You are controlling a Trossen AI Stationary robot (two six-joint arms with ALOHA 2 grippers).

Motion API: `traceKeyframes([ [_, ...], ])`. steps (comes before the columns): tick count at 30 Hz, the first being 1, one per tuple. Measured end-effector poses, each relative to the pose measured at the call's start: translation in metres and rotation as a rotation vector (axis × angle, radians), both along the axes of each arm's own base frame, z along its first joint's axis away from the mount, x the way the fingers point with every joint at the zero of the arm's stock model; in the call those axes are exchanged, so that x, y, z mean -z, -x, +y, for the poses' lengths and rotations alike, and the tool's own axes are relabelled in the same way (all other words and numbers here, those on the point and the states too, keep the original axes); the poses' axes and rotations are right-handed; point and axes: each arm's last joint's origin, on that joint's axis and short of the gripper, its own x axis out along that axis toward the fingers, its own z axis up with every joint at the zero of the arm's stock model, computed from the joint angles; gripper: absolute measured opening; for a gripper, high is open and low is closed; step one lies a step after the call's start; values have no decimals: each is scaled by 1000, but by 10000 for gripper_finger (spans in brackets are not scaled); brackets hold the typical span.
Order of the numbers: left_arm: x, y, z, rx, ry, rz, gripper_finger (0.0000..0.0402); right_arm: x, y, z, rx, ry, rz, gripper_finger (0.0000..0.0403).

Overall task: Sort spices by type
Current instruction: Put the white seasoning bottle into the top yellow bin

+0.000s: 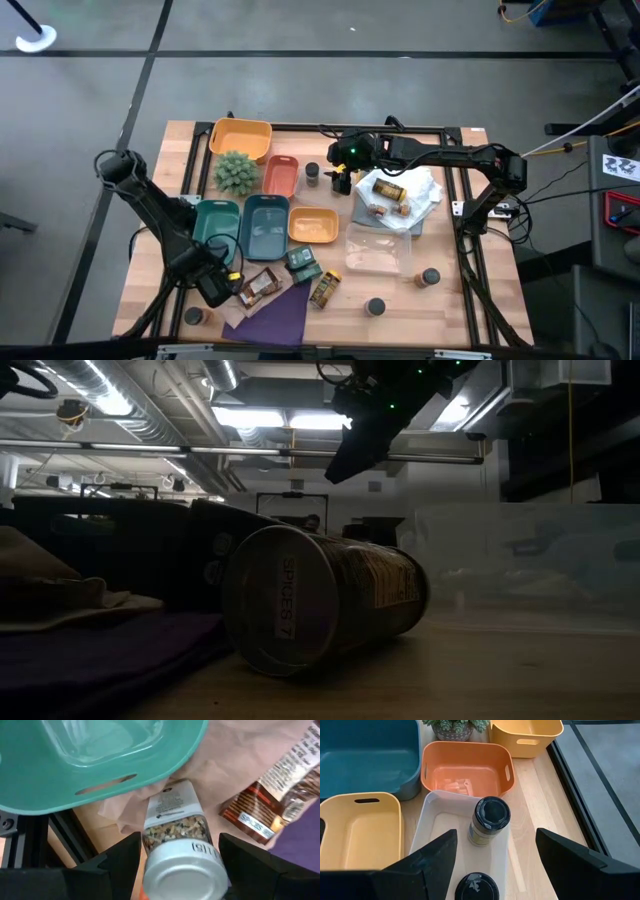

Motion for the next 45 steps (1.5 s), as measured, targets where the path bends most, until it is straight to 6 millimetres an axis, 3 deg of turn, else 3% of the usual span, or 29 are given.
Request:
traceKeyframes([
  [5,3,-1,-1,2,-7,11,243,0,0,0,0,0,0,271],
  [11,3,0,-1,2,-6,16,190,0,0,0,0,0,0,271],
  [22,0,0,0,1,8,3,188,0,0,0,0,0,0,271],
  [35,-42,17,21,-54,149,-138,189,0,0,0,0,0,-1,271],
  [45,-73,27,51,-188,116,-426,190,0,0,0,0,0,0,271],
])
